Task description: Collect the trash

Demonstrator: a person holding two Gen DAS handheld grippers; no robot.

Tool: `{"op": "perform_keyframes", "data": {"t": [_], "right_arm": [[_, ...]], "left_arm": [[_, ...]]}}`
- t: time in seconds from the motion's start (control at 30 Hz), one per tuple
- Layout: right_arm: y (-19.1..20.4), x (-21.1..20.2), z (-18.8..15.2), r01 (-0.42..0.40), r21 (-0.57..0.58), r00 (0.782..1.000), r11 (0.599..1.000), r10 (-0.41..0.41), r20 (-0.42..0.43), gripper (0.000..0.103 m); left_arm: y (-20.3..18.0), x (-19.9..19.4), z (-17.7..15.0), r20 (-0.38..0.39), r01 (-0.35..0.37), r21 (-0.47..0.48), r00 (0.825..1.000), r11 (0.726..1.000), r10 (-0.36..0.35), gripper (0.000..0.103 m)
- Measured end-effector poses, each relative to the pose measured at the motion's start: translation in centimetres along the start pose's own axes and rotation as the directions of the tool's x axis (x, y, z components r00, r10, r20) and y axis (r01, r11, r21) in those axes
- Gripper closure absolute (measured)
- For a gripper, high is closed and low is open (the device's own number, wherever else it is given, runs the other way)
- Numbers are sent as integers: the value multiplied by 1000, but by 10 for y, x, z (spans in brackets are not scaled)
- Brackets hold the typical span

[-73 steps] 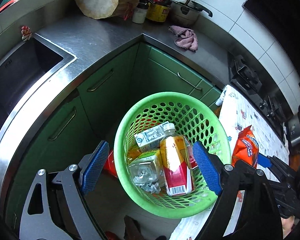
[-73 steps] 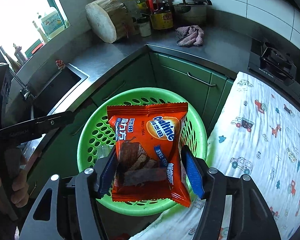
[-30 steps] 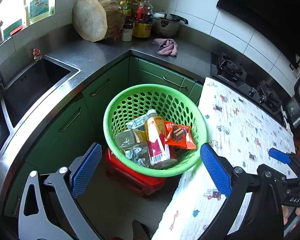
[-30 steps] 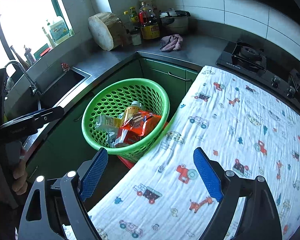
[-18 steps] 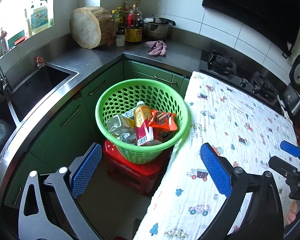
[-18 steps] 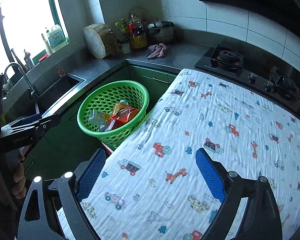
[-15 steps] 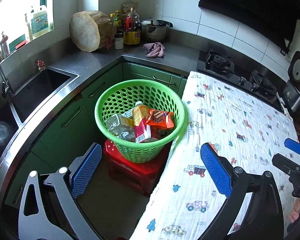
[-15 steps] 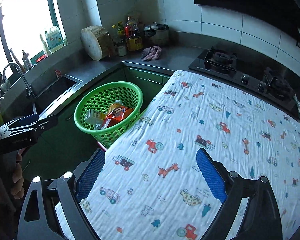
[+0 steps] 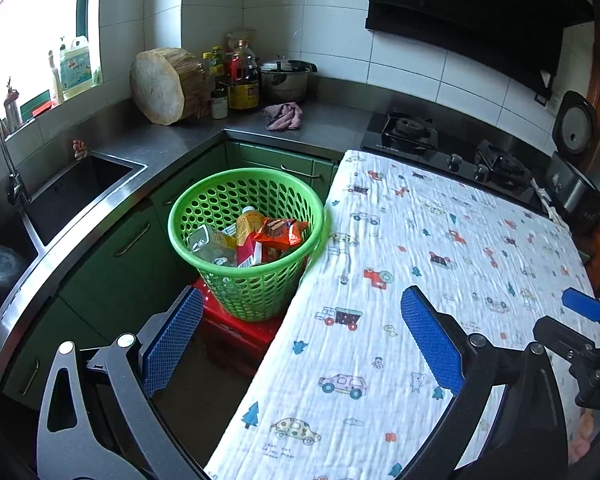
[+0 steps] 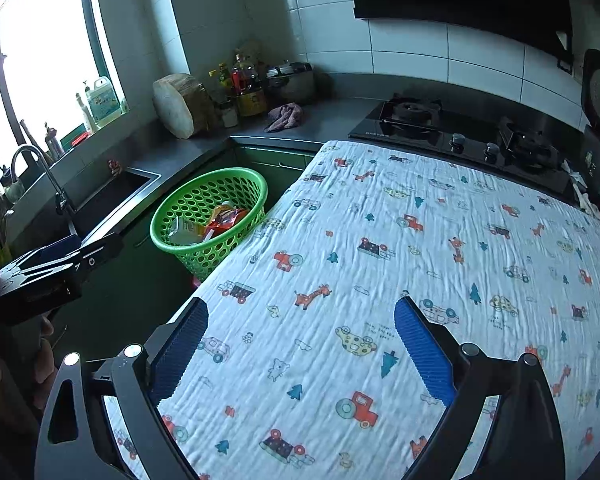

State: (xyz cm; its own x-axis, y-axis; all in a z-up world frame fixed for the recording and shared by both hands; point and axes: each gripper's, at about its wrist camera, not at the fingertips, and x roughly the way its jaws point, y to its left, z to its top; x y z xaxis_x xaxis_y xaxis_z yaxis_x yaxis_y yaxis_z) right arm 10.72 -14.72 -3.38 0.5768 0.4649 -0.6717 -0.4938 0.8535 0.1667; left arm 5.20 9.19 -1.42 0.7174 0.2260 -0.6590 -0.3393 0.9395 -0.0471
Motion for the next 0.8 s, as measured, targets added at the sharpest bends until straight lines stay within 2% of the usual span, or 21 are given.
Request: {"op": "perform_keyframes", "data": {"t": [0.17, 0.4, 0.8], "right_arm": [[-11, -13, -7, 4, 28, 1000, 1000, -5, 20, 12], [-9, -24, -15, 45, -2, 998, 999, -45, 36, 11], [-5, -28, -22, 68, -15, 997, 998, -68, 45, 11]], "left_arm": [[-14, -13, -4, 28, -1, 31, 1000, 1000, 0, 5], [-25, -20, -7, 37, 12, 50, 999, 999, -14, 5], [-26, -28, -15, 46, 9, 46, 999, 999, -11, 5]]}}
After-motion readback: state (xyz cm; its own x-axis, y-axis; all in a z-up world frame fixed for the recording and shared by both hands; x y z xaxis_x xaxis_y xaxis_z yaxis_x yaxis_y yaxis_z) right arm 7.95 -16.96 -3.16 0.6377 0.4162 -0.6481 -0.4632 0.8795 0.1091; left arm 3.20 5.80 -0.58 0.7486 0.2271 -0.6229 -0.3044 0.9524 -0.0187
